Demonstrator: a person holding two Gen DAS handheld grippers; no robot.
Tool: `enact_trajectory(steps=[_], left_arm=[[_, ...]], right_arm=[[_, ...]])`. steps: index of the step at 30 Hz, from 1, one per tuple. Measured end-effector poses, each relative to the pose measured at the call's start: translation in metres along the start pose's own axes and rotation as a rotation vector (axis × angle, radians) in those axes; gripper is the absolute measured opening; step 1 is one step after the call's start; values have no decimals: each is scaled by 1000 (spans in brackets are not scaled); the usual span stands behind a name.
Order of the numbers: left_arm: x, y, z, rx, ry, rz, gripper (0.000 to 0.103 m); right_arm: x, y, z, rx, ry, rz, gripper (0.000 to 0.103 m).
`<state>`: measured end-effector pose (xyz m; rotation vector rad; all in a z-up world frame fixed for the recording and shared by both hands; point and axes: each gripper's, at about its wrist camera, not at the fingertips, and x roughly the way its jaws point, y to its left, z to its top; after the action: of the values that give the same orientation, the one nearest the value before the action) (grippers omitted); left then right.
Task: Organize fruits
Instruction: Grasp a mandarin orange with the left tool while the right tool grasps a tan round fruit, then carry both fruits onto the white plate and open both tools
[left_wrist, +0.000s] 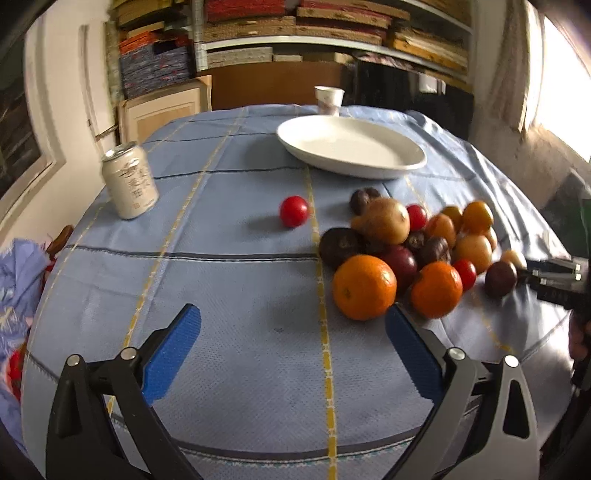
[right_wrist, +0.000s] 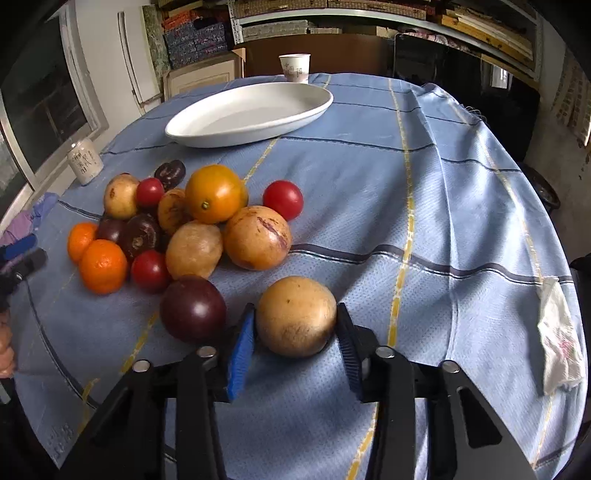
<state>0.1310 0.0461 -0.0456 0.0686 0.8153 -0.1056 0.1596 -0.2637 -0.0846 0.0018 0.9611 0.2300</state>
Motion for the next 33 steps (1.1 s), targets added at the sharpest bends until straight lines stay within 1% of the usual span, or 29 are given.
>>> enact_trajectory(steps=[1,2,4,6,8,11,15,19,21,22,23,25,29,31,33], left_arm=[[2,-3,1,19,5,-20,91],[4,-5,1,31,9,-39,85],[11,-8,4,51,28,-107,78],[19,-10,7,58,49,-144,70],[29,-11,11,54,74,-186,64],[37,-12,16,61,84,-222,62],[42,-14,21,96,82,-237,62],[51,-17,22,118,107,-262,62],[57,-18,23,117,127,-293,52],[59,-17,22,115,134,-309,51],[60,-17,22,114,134,-319,46],[60,-18,22,118,131,-329,46],[56,-17,24,116,122,-323,45],[47,-13,29,118,107,-332,45],[36,-8,42,129,91,-350,45]], right_arm=[[0,-1,0,3,-2,6,42],[-1,-3,1,12,-5,15,42],[-2,-7,1,36,-8,33,42],[-4,-10,1,56,-12,47,42],[-6,-12,0,71,-18,58,42],[-10,-14,1,92,-30,75,42],[-16,-16,0,119,-48,91,42],[-18,-19,-1,151,-56,102,42],[-20,-20,-1,153,-56,96,42],[-21,-20,0,154,-56,91,42],[-21,-20,0,155,-56,90,42],[-23,-21,2,159,-56,90,42],[-30,-21,13,148,-63,100,42],[-33,-19,26,134,-65,131,42],[-34,-18,42,123,-72,166,42]])
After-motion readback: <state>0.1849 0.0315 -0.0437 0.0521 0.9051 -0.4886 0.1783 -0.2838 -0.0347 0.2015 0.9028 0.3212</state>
